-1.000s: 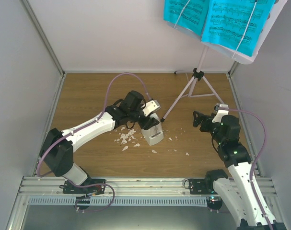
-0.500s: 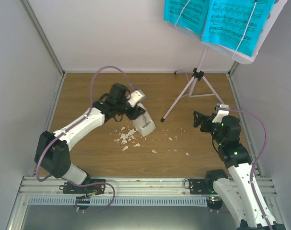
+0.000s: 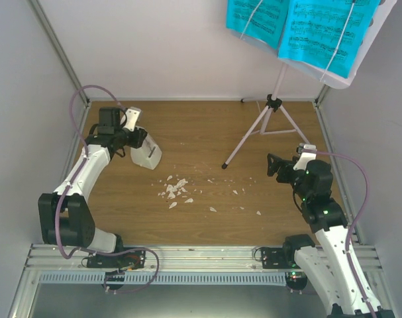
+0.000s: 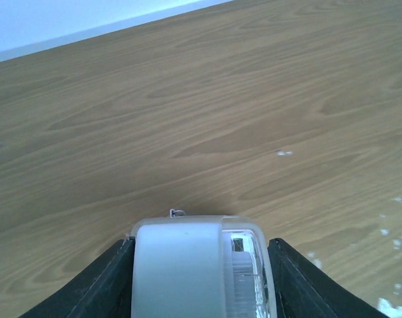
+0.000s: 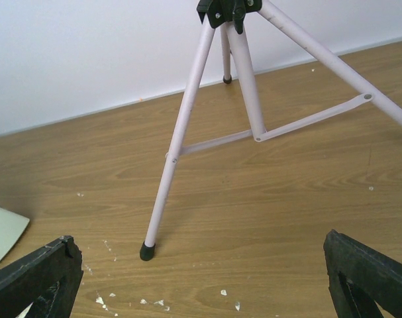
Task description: Pack up the instrument practice props
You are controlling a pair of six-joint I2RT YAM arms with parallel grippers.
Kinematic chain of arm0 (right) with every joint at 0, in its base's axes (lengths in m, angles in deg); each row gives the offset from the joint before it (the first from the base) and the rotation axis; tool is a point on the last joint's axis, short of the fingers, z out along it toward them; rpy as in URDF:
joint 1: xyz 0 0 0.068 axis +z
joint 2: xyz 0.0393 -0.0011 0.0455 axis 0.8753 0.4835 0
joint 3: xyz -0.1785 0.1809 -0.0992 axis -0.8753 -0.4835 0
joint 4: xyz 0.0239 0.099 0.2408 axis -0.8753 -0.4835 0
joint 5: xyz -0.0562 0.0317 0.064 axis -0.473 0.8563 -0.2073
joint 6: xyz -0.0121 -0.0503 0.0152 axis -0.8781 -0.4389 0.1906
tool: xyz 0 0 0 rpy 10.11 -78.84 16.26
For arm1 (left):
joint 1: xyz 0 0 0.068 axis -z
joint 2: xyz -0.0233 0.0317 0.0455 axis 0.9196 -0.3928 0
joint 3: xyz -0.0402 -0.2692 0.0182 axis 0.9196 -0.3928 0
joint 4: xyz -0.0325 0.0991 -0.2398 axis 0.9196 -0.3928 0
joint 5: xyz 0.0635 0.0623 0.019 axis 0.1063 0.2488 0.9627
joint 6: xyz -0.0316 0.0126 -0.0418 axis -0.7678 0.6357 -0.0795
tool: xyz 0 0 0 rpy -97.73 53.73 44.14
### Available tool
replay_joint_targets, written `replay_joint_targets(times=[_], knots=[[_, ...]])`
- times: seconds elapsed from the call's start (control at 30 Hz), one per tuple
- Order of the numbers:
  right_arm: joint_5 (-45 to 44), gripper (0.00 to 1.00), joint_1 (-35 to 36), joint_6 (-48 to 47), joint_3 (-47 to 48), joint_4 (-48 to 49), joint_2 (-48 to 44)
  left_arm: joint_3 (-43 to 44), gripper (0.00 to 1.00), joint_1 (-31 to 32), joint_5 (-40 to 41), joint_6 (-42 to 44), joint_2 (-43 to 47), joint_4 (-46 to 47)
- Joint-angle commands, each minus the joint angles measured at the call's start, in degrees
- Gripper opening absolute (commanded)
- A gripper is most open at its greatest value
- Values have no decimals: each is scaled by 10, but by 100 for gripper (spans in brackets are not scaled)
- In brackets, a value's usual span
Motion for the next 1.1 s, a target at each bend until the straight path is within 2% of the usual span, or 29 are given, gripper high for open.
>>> replay_joint_targets(times=[0.0,0.3,0.53,0.77,0.83,1.0,1.07], knots=[[2,100,-5,-5,-4,-1,-6,3,40,-21,44,7,19,54],[3,100,-5,-6,-5,0,-5,5,41,-48,40,2,11,53],[2,100,-5,-6,-6,0,-6,9,55,-48,32,-2,6,48],[1,99,-5,-6,-6,0,-8,9,61,-49,31,-3,5,47],[1,100,-4,-6,-5,0,-9,8,66,-48,30,-4,6,47],[-5,100,-5,-7,6,-8,-7,1,87,-49,41,-13,32,61],[-14,100,-5,-14,27,-20,-3,-9,91,-48,38,-21,56,80]])
